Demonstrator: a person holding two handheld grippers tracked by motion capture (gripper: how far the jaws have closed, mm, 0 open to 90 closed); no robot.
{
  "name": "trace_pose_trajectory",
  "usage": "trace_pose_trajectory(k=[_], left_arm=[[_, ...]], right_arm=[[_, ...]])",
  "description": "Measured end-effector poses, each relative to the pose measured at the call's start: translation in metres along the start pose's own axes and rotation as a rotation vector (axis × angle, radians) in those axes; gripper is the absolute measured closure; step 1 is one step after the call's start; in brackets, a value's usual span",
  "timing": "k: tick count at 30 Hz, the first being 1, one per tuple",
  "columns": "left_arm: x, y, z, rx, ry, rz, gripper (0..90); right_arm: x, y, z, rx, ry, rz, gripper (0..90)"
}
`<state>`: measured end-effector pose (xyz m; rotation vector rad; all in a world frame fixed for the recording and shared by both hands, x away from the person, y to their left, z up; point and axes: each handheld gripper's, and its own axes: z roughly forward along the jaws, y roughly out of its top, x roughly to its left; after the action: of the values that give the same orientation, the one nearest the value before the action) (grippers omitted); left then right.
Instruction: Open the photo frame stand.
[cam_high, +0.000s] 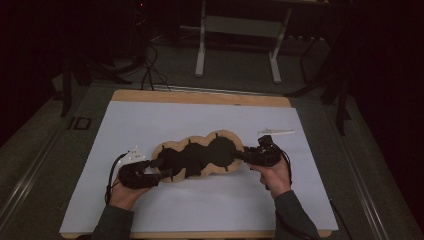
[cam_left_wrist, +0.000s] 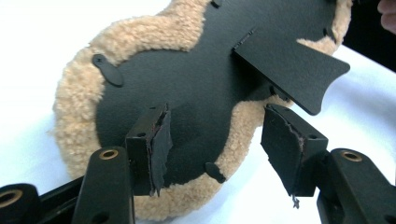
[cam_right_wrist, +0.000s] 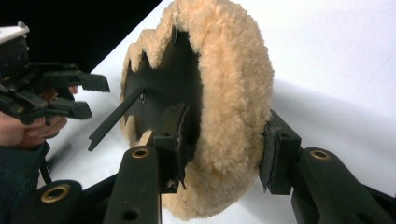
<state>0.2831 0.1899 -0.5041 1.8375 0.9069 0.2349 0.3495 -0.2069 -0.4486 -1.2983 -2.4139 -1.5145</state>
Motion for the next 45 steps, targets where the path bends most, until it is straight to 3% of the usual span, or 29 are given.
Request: trace_pose_trajectory(k=[13, 24, 33, 40, 45], left_arm=[[0.014, 0.002, -0.012, -0.026, 0.058, -0.068, 38.7], [0.024, 0.001, -0.014, -0.028, 0.063, -0.103, 39.1], [0.033, -0.001, -0.012, -0.017, 0.039, -0.123, 39.0], [0.039, -0.003, -0.008, 0.002, 0.060, -0.133, 37.2], [0.043, -0.004, -0.005, 0.005, 0.052, -0.140, 36.9]], right_arm=[[0.000, -0.001, -0.001, 0.027, -0.009, -0.046, 57.3], [0.001, -0.002, -0.001, 0.042, -0.017, -0.094, 57.0], [0.000, -0.004, -0.001, 0.061, -0.025, -0.131, 56.5], [0.001, -0.006, -0.002, 0.073, -0.036, -0.159, 56.2], [0.002, -0.006, -0.002, 0.083, -0.043, -0.185, 56.1]])
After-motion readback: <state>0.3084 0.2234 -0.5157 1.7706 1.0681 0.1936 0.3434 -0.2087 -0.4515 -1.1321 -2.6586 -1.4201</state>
